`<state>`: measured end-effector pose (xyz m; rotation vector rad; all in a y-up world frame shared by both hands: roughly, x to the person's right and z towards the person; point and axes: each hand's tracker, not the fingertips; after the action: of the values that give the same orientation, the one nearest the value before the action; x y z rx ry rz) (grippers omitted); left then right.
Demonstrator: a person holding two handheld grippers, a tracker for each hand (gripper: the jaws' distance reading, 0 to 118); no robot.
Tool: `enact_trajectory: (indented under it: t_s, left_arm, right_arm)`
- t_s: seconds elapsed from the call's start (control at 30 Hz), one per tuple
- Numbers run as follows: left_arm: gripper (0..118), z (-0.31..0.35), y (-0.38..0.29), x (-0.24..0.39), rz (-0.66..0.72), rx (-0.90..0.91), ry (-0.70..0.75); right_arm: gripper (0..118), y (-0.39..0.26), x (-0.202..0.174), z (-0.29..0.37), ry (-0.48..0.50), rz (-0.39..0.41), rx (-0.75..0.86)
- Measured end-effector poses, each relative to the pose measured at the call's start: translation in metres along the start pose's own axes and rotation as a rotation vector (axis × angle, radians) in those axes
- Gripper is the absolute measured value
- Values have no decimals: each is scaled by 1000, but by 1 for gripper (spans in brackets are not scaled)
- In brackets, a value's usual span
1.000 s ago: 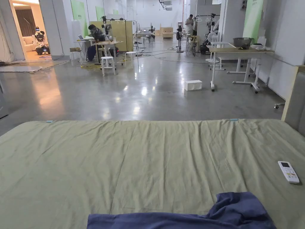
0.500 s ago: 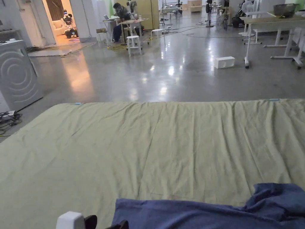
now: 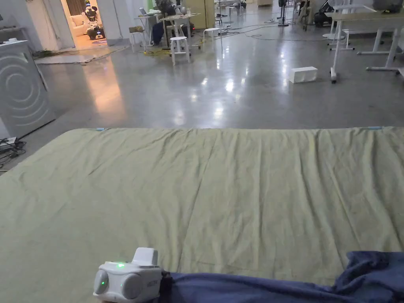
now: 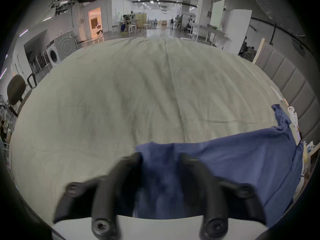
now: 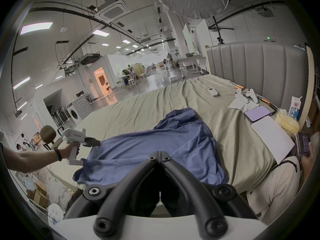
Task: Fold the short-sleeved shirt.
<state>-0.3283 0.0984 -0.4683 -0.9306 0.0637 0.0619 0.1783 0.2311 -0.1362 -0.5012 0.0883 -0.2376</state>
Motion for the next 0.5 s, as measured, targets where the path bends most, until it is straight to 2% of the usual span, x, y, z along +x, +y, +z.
enact_trajectory:
  t_s: [0.07,0.13,0.2,0.27,0.3,0.33,0.37,0.4,0.5]
  left_arm:
    - [11,3,0,15,-80,24,26]
    - [10,-2,-2,29,-178,3,76]
    - [9,-10,0,31,-144,-19,69]
    - [8,-18,6,25,-42,-55,51]
    - [8,-19,9,22,-24,-67,39]
    - [8,-18,12,20,-42,-75,32]
    - [8,-19,13,19,-64,-88,17]
    - [8,-17,16,17,-85,-100,1]
    - [7,-19,18,9,-22,-129,-36]
  right_arm:
    - [0,-3,1,-2,-9,12,-13]
    - [0,-4,7,-8,2,8,-29]
    - [0,3,12,-20,15,2,-39]
    - [3,20,22,-40,43,12,-9]
    - [14,32,30,-56,63,27,0]
    - [37,45,39,-76,82,41,-29]
    - [70,57,49,-96,81,55,-43]
    - [83,66,58,-119,63,71,-84]
    - [82,90,84,-193,-28,118,-176]
